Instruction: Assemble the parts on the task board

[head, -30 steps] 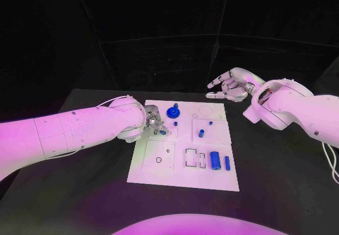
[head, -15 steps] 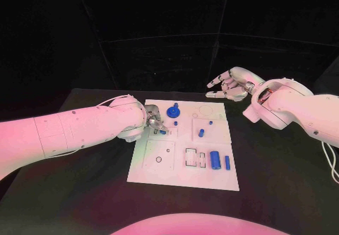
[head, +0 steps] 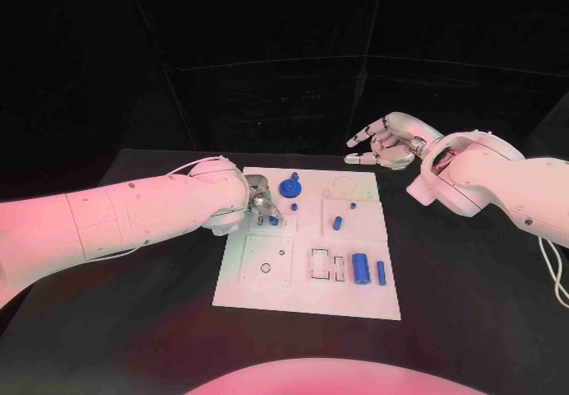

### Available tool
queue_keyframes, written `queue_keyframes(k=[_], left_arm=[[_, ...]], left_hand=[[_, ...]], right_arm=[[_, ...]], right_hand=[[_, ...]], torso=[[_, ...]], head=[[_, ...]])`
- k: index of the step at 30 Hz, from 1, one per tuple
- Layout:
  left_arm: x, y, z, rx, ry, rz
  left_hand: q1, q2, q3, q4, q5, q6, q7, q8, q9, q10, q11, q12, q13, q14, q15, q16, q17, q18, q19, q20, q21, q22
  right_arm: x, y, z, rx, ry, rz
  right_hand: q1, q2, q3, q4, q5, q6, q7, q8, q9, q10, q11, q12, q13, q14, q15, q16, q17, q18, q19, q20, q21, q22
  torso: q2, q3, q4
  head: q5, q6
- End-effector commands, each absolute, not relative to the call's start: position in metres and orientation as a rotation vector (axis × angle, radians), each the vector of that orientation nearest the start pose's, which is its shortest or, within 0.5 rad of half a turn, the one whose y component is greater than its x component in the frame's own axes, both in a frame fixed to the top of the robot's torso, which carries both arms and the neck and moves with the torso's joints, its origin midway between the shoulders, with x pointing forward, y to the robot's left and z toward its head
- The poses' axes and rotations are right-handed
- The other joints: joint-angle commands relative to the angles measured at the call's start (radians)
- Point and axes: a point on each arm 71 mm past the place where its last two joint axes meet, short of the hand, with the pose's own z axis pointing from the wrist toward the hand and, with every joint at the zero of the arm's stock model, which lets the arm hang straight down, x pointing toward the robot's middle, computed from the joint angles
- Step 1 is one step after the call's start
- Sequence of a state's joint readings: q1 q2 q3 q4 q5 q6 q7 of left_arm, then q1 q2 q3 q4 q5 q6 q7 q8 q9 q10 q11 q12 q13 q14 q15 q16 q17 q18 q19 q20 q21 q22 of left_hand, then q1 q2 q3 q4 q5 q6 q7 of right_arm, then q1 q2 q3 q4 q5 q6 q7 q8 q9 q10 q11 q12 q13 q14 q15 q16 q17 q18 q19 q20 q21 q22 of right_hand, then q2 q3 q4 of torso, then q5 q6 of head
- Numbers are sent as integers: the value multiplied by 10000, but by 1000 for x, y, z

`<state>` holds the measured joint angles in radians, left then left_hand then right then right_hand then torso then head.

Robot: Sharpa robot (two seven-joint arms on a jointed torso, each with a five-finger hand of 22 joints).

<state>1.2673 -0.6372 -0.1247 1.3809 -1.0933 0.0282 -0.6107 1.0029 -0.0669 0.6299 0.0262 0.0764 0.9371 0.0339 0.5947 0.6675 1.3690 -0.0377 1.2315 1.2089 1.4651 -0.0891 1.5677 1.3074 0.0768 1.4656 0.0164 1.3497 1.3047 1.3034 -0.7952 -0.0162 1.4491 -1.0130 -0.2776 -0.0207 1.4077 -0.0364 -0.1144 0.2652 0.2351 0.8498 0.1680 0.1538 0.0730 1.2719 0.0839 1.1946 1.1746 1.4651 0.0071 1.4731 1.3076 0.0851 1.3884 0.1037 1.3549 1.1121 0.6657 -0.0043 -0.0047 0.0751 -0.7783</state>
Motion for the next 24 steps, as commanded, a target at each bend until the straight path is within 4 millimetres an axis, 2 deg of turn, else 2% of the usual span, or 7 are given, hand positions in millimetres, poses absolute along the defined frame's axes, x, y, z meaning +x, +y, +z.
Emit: queue_keyframes(k=[1, 11, 16, 20, 23, 24], left_arm=[[500, 161, -234, -1451, 23153, -2660], [503, 159, -233, -1503, 23052, -2697], [504, 160, -233, -1572, 23009, -2660], [506, 162, -233, -1661, 22951, -2626], [506, 164, -233, -1735, 22881, -2646], [506, 164, -233, -1761, 22848, -2667]], left_hand=[[-182, 11, -291, 147, -51, 93, -6, -22, -13, 73, 5, 84, 41, 1057, -85, 31, 2634, -192, 345, -61, 86, 57], [-383, 89, -744, 388, -47, 200, -42, 11, 10, 137, -24, 201, 159, 1057, -110, 31, 2634, -220, 386, -84, 195, 205], [-570, 63, -1286, 592, -59, 237, -43, 15, 22, 140, -25, 221, 180, 1057, -112, 31, 2634, -226, 392, -88, 214, 244], [-862, -93, -1892, 840, -87, 280, -26, 17, 26, 134, -10, 219, 178, 1057, -99, 31, 2634, -231, 394, -84, 226, 273], [-1052, -176, -2649, 1102, -91, 306, -74, 9, 29, 145, -21, 242, 202, 1057, -126, 31, 2634, -236, 400, -92, 245, 312], [-1186, -310, -2926, 1208, -237, 305, -62, 3, 28, 147, -34, 247, 207, 1057, -121, 31, 2634, -235, 401, -104, 247, 318]], right_arm=[[519, -196, -131, 1745, 16723, 9089], [520, -195, -132, 1734, 16787, 9081], [520, -194, -132, 1723, 16801, 9087], [520, -194, -132, 1717, 16804, 9093], [520, -194, -132, 1711, 16805, 9097], [520, -194, -133, 1709, 16806, 9099]], right_hand=[[-5, 82, -53, 13, 42, -57, 3, 36, -15, -43, -42, -43, -9, 709, -82, -35, 1216, 20, -82, -14, -34, -9], [-11, 90, -62, 17, 42, -63, 5, 37, -17, -56, -41, -59, -26, 705, -82, -46, 1202, 24, -92, -14, -47, -33], [-13, 91, -63, 19, 42, -64, 5, 37, -18, -59, -41, -62, -30, 705, -82, -46, 1202, 24, -92, -14, -47, -33], [-21, 95, -72, 25, 41, -68, 6, 37, -19, -69, -40, -73, -42, 704, -82, -49, 1198, 24, -91, -14, -47, -33], [-35, 99, -87, 34, 37, -74, 8, 38, -21, -69, -38, -72, -41, 702, -81, -57, 1189, 23, -90, -13, -47, -31], [-36, 99, -88, 34, 37, -75, 8, 38, -21, -69, -38, -72, -41, 702, -81, -57, 1189, 23, -91, -13, -48, -32]], torso=[[3, -2, 7], [-3, 0, 16], [-3, -4, 15], [-5, -3, 16], [-2, -7, 15], [-2, -9, 15]], head=[[-12, -2], [-28, 2], [-40, 12], [-25, 20], [-41, 28], [-42, 26]])
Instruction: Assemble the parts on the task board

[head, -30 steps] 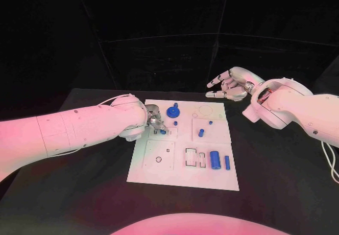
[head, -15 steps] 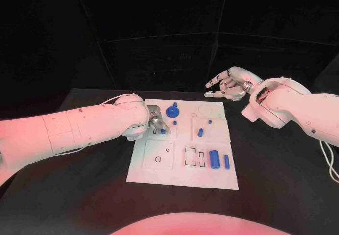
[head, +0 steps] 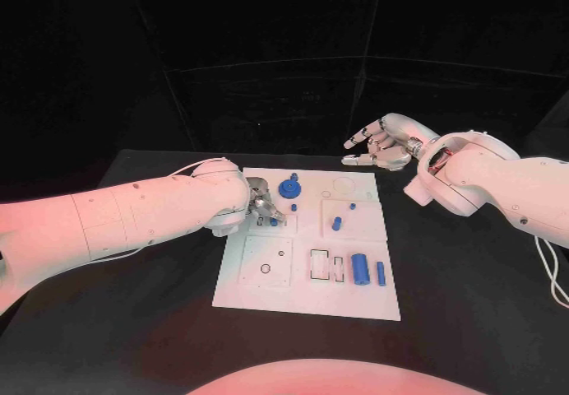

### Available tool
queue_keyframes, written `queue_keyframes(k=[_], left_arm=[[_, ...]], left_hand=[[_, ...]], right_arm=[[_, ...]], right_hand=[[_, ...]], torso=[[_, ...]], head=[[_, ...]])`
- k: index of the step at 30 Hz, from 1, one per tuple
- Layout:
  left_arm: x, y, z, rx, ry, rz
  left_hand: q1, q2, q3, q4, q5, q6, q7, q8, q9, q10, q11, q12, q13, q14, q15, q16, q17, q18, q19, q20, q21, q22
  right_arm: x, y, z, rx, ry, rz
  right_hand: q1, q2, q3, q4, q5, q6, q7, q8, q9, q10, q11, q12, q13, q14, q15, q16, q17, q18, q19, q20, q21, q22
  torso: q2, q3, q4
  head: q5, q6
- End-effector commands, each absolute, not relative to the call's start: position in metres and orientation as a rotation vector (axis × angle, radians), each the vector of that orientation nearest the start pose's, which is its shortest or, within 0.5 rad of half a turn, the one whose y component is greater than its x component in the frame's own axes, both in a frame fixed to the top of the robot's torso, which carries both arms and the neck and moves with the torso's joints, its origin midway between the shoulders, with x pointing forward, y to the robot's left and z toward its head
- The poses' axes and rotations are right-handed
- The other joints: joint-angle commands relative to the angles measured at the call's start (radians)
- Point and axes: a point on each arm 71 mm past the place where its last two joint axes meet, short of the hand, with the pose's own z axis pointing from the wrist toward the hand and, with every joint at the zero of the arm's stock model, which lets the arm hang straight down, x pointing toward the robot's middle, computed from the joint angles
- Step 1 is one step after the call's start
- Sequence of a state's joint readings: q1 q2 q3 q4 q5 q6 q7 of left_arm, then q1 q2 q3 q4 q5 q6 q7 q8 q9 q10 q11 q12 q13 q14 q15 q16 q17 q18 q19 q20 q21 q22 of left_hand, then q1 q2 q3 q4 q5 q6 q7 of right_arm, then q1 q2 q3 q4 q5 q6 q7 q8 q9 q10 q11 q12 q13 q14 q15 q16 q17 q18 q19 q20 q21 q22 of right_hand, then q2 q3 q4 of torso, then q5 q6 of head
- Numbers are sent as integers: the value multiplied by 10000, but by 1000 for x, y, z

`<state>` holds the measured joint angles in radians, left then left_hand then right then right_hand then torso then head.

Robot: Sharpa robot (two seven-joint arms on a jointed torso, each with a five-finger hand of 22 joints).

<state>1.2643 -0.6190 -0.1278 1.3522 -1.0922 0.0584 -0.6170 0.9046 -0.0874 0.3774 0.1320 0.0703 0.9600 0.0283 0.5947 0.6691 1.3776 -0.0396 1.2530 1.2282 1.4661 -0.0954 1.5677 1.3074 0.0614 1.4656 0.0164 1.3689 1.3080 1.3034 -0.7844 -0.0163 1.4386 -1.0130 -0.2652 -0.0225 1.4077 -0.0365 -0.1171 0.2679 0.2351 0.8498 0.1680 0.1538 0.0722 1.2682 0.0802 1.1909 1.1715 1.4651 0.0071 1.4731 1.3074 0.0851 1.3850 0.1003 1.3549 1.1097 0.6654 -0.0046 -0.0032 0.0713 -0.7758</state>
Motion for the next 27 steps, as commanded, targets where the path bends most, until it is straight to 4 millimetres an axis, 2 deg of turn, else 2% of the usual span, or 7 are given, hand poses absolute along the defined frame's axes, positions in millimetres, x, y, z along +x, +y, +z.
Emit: queue_keyframes(k=[1, 4, 11, 17, 21, 24, 27], left_arm=[[506, 165, -232, -1812, 22781, -2713], [506, 167, -231, -1929, 22618, -2832], [509, 169, -215, -2273, 22086, -3372], [515, 170, -193, -2568, 21601, -3931], [521, 176, -181, -2484, 21850, -3573], [527, 184, -174, -2465, 22042, -3108], [541, 195, -165, -2650, 22052, -2593]], left_hand=[[-310, -182, -677, 276, -228, 86, -8, 5, 17, 63, -50, 37, 19, 1046, -68, 31, 2634, -84, 402, -114, 59, 295], [-469, -358, -1320, 573, -252, 96, -63, 13, 38, 72, -75, 50, 36, 1046, -113, 31, 2634, -89, 409, -166, 82, 333], [-272, -326, -1974, 900, -242, 69, -78, 21, 78, 58, -97, 30, 26, 1046, -139, 31, 2634, -87, 401, -204, 57, 324], [181, -285, -2326, 908, -243, -76, -26, -77, 49, -21, -60, -62, -52, 1046, -108, 31, 2634, -61, 355, -195, -64, 205], [510, -195, -2571, 915, -239, -143, 13, -154, 9, -131, -13, -198, -178, 1046, -78, 31, 2634, -29, 297, -164, -213, 54], [915, -34, -2800, 874, -234, -322, 119, -350, -102, -417, 71, -592, -553, 1046, -1, 31, 2634, 17, 207, -106, -439, -171], [1345, 128, -2950, 763, -232, -749, 318, -778, -356, -532, 236, -755, -704, 1046, 124, 31, 2634, 21, 184, -13, -502, -217]], right_arm=[[521, -194, -133, 1706, 16807, 9100], [521, -194, -133, 1707, 16812, 9094], [522, -195, -133, 1719, 16820, 9067], [523, -197, -134, 1751, 16881, 8995], [524, -197, -134, 1759, 16908, 8972], [524, -198, -134, 1769, 16909, 8956], [524, -198, -135, 1787, 16908, 8934]], right_hand=[[-55, 102, -82, 18, 29, -82, 10, 40, -16, -31, 1, -32, -9, 702, -80, -60, 1188, 24, -59, 22, -53, -16], [-55, 102, -82, 18, 29, -82, 10, 40, -16, -31, 1, -32, -9, 702, -80, -60, 1188, 24, -59, 22, -53, -16], [-87, 107, -114, 37, 5, -91, 12, 43, -19, -35, 4, -37, -16, 704, -78, -55, 1197, 23, -56, 23, -52, -13], [-88, 107, -114, 38, 5, -91, 12, 43, -19, -36, 4, -37, -16, 704, -78, -55, 1196, 23, -56, 23, -52, -13], [-106, 114, -130, 50, -1, -96, 14, 45, -21, -37, 6, -39, -19, 701, -76, -65, 1184, 24, -58, 23, -56, -19], [-106, 114, -130, 50, -1, -96, 14, 45, -21, -37, 6, -39, -19, 701, -76, -65, 1184, 24, -58, 23, -56, -19], [-106, 114, -130, 50, -1, -96, 14, 45, -21, -37, 6, -39, -19, 701, -76, -65, 1184, 24, -58, 23, -56, -19]], torso=[[0, -9, -1], [2, -15, 0], [-4, -13, -13], [-6, -10, 9], [2, -4, 8], [-3, 1, 12], [-7, 5, 16]], head=[[-6, 6], [-30, 7], [-54, -1], [-100, 54], [-115, 79], [-122, 81], [-119, 91]])
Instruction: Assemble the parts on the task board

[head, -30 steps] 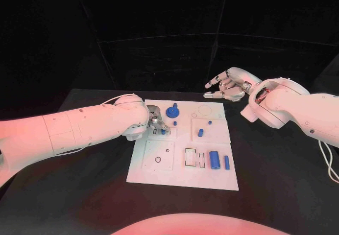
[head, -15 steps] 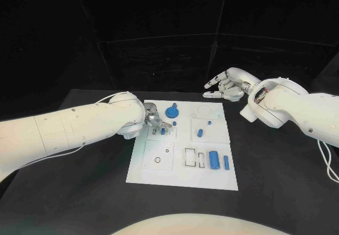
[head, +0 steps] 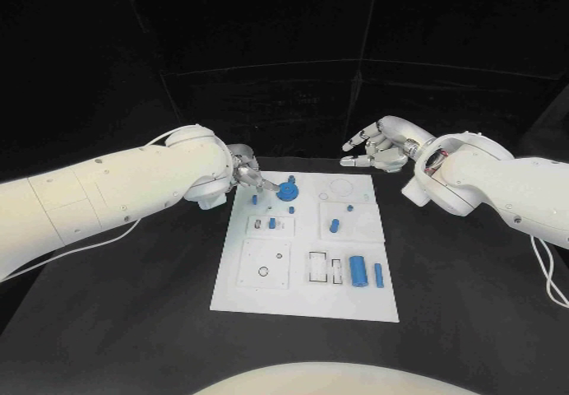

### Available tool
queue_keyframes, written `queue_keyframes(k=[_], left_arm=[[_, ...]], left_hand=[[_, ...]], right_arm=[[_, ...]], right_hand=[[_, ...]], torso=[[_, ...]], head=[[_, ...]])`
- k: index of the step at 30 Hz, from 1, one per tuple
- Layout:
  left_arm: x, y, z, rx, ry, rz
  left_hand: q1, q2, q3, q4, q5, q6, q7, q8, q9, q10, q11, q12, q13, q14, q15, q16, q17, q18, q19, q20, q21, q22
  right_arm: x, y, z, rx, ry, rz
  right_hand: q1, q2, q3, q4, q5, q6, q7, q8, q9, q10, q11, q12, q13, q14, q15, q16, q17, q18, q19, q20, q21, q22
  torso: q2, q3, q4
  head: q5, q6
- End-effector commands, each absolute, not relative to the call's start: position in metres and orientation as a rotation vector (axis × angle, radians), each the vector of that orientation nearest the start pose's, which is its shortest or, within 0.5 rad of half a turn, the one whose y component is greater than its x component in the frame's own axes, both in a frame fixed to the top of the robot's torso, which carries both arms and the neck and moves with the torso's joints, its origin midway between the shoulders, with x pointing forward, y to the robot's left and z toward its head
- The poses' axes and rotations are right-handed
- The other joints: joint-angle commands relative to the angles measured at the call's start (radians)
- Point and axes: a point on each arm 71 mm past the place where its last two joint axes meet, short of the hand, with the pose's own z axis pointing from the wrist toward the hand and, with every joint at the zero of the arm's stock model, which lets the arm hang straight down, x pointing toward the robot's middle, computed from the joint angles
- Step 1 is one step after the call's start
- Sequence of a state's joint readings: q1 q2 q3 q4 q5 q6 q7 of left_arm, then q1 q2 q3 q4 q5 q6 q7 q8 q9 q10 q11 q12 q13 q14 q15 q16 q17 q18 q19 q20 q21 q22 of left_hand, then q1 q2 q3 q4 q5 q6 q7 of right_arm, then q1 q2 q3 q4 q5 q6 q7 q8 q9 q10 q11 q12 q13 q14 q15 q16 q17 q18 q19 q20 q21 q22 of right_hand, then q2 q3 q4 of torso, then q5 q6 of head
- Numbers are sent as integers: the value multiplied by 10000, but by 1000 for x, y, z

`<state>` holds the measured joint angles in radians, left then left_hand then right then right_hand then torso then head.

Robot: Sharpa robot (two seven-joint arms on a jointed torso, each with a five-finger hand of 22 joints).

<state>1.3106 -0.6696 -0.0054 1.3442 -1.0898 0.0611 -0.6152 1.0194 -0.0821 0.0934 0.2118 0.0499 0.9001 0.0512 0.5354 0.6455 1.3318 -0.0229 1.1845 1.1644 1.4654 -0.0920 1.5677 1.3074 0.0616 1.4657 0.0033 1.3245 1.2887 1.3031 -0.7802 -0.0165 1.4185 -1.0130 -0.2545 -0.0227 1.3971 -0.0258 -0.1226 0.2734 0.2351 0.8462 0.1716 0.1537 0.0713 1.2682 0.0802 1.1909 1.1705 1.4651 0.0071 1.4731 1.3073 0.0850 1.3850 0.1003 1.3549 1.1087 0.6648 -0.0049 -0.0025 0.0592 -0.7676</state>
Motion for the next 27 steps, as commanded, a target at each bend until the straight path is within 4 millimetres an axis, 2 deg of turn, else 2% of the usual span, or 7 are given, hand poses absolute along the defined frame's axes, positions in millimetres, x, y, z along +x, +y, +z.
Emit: queue_keyframes(k=[1, 6, 7, 12, 17, 23, 27], left_arm=[[545, 198, -164, -2718, 22046, -2459], [562, 204, -161, -2856, 22238, -1943], [563, 205, -162, -2841, 22295, -1890], [571, 208, -166, -2770, 22640, -1534], [575, 209, -172, -2767, 22771, -1332], [579, 208, -180, -2770, 22866, -1265], [579, 206, -184, -2679, 22954, -1326]], left_hand=[[260, 105, -166, -43, -30, -151, 111, -233, -165, -84, 94, -86, -80, 1054, 112, 31, 2634, 20, 182, 141, -69, -32], [462, 233, -405, -50, -30, -99, 158, -387, -325, -99, 146, -110, -105, 1054, 163, 31, 2634, 26, 183, 207, -83, -28], [499, 255, -431, -57, -31, -82, 161, -406, -348, -89, 144, -97, -93, 1054, 167, 31, 2634, 23, 189, 213, -68, -9], [603, 354, -608, -41, -31, 35, 161, -492, -460, -73, 150, -89, -83, 1054, 174, 31, 2634, 31, 186, 239, -87, -17], [613, 451, -789, 34, -31, 76, 171, -588, -559, -68, 158, -93, -87, 1054, 180, 31, 2634, 26, 200, 252, -59, 23], [592, 561, -1022, 154, -31, 145, 174, -674, -659, -32, 162, -51, -47, 1054, 185, 31, 2634, 14, 225, 262, -7, 91], [432, 599, -1324, 365, -37, 198, 168, -745, -735, -14, 157, -34, -31, 1054, 179, 31, 2634, 9, 235, 259, 16, 124]], right_arm=[[524, -198, -135, 1790, 16905, 8932], [524, -197, -134, 1774, 16902, 8960], [524, -196, -134, 1769, 16905, 8966], [524, -197, -135, 1766, 16924, 8965], [523, -196, -134, 1746, 16932, 8988], [523, -194, -134, 1694, 16957, 9055], [522, -192, -134, 1669, 16964, 9088]], right_hand=[[1, 7, -75, -5, -1, -59, -22, 45, -12, -38, 5, -39, -10, 701, -76, -65, 1185, 25, -58, 23, -56, -9], [-15, 17, -89, 6, -1, -63, -21, 48, -13, -33, 6, -32, -4, 704, -75, -59, 1194, 23, -53, 24, -52, 1], [-15, 17, -89, 6, -1, -63, -21, 48, -13, -33, 6, -32, -4, 704, -75, -59, 1194, 23, -53, 24, -52, 1], [-31, 48, -109, 21, 38, -68, -20, 55, -15, -36, 6, -34, -11, 703, -74, -63, 1191, 25, -56, 25, -58, -9], [-54, 77, -131, 40, 73, -73, -20, 63, -16, -36, 8, -33, -13, 704, -74, -66, 1190, 25, -56, 26, -61, -13], [-54, 77, -131, 40, 73, -73, -20, 63, -16, -36, 8, -33, -13, 704, -74, -66, 1190, 25, -56, 26, -61, -13], [-54, 77, -131, 40, 73, -73, -20, 63, -16, -36, 8, -33, -13, 704, -74, -66, 1190, 25, -56, 26, -61, -13]], torso=[[-2, 8, 9], [26, 10, -32], [31, 1, -40], [77, 17, -87], [79, -2, -77], [69, 12, -102], [60, 5, -75]], head=[[14, 28], [51, 49], [69, 46], [180, 92], [191, 71], [206, 45], [179, 42]])
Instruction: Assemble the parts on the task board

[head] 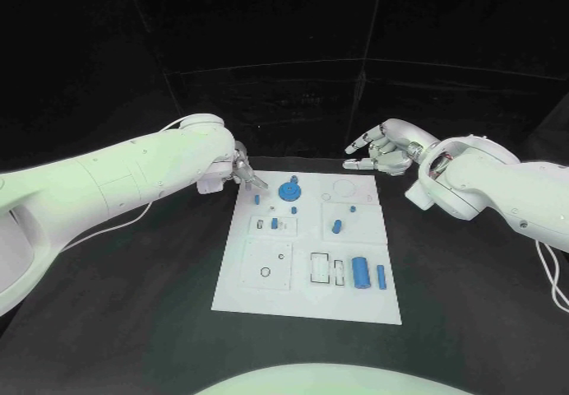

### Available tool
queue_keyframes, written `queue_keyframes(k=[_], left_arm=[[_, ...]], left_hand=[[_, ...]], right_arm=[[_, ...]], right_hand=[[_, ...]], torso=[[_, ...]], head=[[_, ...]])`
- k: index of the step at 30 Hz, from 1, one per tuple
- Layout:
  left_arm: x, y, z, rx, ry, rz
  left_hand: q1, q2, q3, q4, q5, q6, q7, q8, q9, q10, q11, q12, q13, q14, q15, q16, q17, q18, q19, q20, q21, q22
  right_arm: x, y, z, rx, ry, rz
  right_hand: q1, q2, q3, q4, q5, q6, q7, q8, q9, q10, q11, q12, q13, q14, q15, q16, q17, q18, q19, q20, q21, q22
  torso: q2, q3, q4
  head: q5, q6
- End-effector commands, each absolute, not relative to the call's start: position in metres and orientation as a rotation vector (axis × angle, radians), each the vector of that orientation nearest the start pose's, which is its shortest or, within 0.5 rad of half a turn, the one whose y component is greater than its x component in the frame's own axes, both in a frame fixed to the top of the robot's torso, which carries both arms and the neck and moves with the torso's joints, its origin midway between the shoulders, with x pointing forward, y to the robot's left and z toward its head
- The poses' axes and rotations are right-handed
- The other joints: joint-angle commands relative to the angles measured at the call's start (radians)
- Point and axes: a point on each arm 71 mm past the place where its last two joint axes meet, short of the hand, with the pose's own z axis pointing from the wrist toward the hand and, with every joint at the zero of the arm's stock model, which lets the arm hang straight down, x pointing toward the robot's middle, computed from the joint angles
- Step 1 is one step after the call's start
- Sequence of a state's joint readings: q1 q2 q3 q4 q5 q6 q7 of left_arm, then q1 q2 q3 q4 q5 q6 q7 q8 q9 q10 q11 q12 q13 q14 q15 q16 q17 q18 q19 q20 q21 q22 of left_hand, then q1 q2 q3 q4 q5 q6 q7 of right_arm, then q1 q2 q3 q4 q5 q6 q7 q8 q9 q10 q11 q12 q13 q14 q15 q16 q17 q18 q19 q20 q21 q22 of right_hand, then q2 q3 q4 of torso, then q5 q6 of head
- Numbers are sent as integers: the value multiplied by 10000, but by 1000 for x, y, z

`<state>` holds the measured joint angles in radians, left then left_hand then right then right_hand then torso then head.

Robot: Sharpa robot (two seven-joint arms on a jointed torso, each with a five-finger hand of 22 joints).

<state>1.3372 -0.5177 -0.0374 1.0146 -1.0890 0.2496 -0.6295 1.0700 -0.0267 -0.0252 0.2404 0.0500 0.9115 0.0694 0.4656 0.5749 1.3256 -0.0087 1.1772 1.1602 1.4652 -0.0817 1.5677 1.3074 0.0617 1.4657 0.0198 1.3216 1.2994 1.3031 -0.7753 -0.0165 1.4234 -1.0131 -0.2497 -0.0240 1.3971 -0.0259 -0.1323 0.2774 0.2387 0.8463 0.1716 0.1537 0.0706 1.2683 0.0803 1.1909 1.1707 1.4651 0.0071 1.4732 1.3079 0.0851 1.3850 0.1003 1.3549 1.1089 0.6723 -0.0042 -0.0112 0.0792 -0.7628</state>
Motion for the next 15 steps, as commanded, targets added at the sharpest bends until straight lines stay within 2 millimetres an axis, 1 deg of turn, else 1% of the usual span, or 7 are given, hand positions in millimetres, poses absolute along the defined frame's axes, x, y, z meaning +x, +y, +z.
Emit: queue_keyframes(k=[1, 4, 6, 9, 12, 15], left_arm=[[579, 206, -184, -2664, 22965, -1340], [580, 204, -187, -2606, 23021, -1391], [580, 204, -188, -2558, 23082, -1406], [579, 204, -190, -2451, 23220, -1399], [579, 204, -193, -2383, 23322, -1378], [579, 204, -195, -2349, 23397, -1362]], left_hand=[[-85, 45, -166, 96, -39, 88, -14, -53, -35, 49, 14, 40, 12, 1056, 76, 31, 2634, 10, 233, 92, 41, 14], [-93, 54, -237, 135, -39, 101, -16, -69, -52, 55, 11, 47, 20, 1056, 74, 31, 2634, 13, 229, 89, 26, 1], [-82, 61, -246, 136, -38, 104, -17, -73, -56, 56, 11, 49, 22, 1056, 73, 31, 2634, 12, 230, 89, 30, 6], [106, 185, -274, 98, -34, 136, -19, -102, -90, 53, 10, 41, 14, 1056, 72, 31, 2634, 5, 240, 88, 56, 40], [278, 290, -297, 49, -33, 162, -16, -129, -122, 54, 11, 41, 15, 1056, 75, 31, 2634, 3, 244, 90, 65, 56], [384, 358, -296, 12, -32, 180, -15, -141, -139, 55, 12, 40, 16, 1056, 76, 31, 2634, 2, 245, 91, 68, 62]], right_arm=[[522, -192, -134, 1666, 16965, 9092], [522, -191, -135, 1652, 16983, 9104], [523, -191, -135, 1655, 16999, 9119], [523, -189, -135, 1652, 17012, 9150], [523, -189, -135, 1646, 17023, 9172], [523, -189, -135, 1654, 17042, 9195]], right_hand=[[-54, 78, -33, -1, 37, -73, -20, 63, -9, -36, 7, -33, -16, 704, -74, -66, 1184, 25, -56, 26, -61, -15], [-54, 78, -33, -1, 37, -73, -20, 63, -9, -36, 7, -33, -16, 704, -74, -66, 1184, 25, -56, 26, -61, -15], [-54, 78, -33, -1, 37, -73, -20, 63, -9, -36, 7, -33, -16, 704, -74, -66, 1184, 25, -56, 26, -61, -15], [-54, 78, -33, -1, 37, -73, -20, 63, -9, -36, 7, -33, -16, 704, -74, -66, 1184, 25, -56, 26, -61, -15], [-74, 97, -53, 14, 60, -77, -20, 69, -10, -31, 8, -25, -10, 708, -73, -56, 1198, 24, -52, 27, -59, -10], [-74, 97, -53, 14, 60, -77, -20, 69, -10, -31, 8, -25, -10, 708, -73, -56, 1198, 24, -52, 27, -59, -10]], torso=[[-13, 0, 9], [-17, -8, 22], [-16, -2, 29], [-16, 8, 26], [-16, 3, 31], [-17, -1, 35]], head=[[-21, -8], [-26, -24], [-26, -25], [-22, -24], [-40, -39], [-28, -47]])
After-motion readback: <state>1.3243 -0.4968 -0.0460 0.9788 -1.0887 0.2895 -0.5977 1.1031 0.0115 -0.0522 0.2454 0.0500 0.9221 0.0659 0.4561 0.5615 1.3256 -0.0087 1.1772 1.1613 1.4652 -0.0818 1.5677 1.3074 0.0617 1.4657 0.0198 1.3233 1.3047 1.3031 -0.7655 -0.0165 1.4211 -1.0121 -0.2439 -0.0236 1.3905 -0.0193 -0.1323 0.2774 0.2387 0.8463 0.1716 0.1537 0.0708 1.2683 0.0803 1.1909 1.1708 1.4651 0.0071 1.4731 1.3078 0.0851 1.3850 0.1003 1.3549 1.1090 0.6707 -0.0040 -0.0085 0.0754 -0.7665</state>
